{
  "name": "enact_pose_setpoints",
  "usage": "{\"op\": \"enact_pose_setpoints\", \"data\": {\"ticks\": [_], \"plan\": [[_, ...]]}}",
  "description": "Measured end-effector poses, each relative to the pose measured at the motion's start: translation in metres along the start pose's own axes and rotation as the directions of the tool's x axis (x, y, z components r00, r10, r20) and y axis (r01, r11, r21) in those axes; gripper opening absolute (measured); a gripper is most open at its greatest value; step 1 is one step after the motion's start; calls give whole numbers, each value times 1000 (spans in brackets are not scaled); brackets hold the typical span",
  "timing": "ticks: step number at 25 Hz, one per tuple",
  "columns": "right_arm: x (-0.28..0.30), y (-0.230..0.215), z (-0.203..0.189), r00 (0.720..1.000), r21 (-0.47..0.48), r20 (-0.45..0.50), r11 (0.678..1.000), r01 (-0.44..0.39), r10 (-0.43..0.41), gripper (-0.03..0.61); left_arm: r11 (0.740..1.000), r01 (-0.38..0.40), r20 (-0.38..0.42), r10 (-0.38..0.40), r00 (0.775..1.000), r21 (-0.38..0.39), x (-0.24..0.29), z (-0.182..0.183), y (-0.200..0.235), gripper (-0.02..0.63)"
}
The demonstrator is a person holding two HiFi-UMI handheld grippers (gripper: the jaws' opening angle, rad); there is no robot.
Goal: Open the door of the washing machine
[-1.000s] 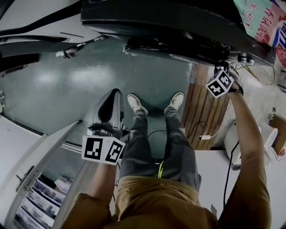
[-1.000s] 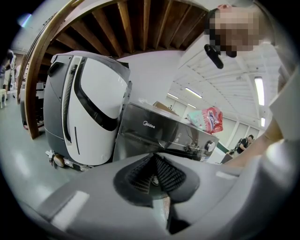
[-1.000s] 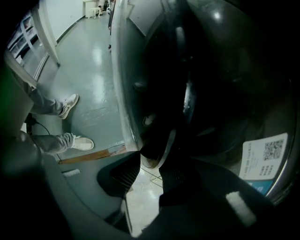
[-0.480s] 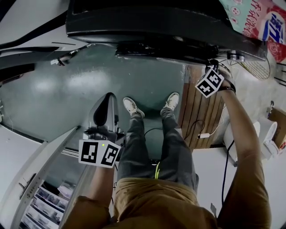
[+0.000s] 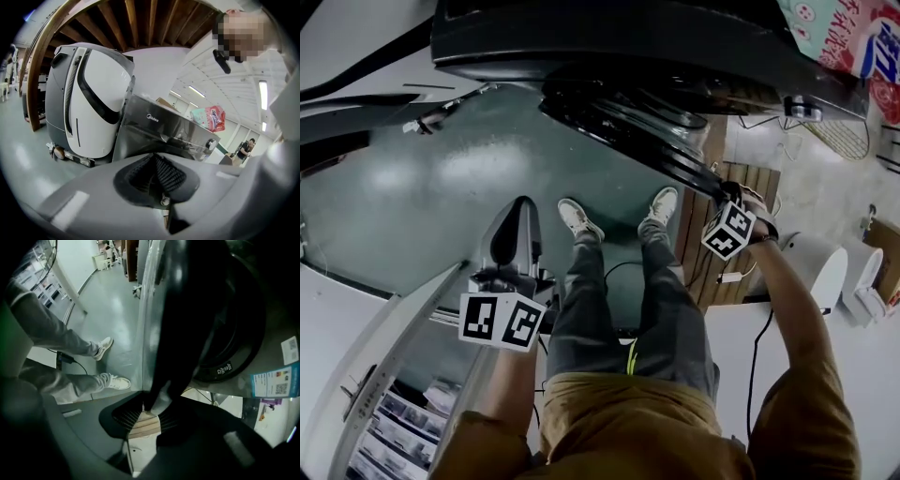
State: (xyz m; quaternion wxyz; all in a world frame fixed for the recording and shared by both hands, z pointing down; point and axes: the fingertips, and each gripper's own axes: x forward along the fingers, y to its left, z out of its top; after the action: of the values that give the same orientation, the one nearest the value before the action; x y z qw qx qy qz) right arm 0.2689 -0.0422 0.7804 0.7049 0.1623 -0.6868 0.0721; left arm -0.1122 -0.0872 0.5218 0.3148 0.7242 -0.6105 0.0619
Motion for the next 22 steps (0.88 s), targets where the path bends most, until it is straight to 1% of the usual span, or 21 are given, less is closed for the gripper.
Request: {"op": "enact_pose_setpoints", "data": {"ticks": [3, 6, 12, 16, 22], "plan": [[1, -2, 1, 999, 32, -3, 999, 34, -34, 92, 1000, -7, -10, 7, 1000, 12, -6, -5, 2, 61], [0, 2, 1, 1000, 39, -1, 999, 29, -29, 92, 1000, 10, -2, -10, 1000, 22, -9, -3, -7, 61], [-5, 29, 5, 999, -16, 23, 999, -30, 30, 92, 1000, -10, 14, 10, 1000, 11, -13, -6, -1, 60], [-5, 43, 5, 997, -4, 49, 998, -61, 61, 92, 999, -37, 39, 37, 999, -3, -15, -9, -6, 61], [-10, 62, 3, 988, -69, 66, 988, -137, 141, 95, 992, -124, 103, 126, 987, -31, -35, -3, -20, 60]]}}
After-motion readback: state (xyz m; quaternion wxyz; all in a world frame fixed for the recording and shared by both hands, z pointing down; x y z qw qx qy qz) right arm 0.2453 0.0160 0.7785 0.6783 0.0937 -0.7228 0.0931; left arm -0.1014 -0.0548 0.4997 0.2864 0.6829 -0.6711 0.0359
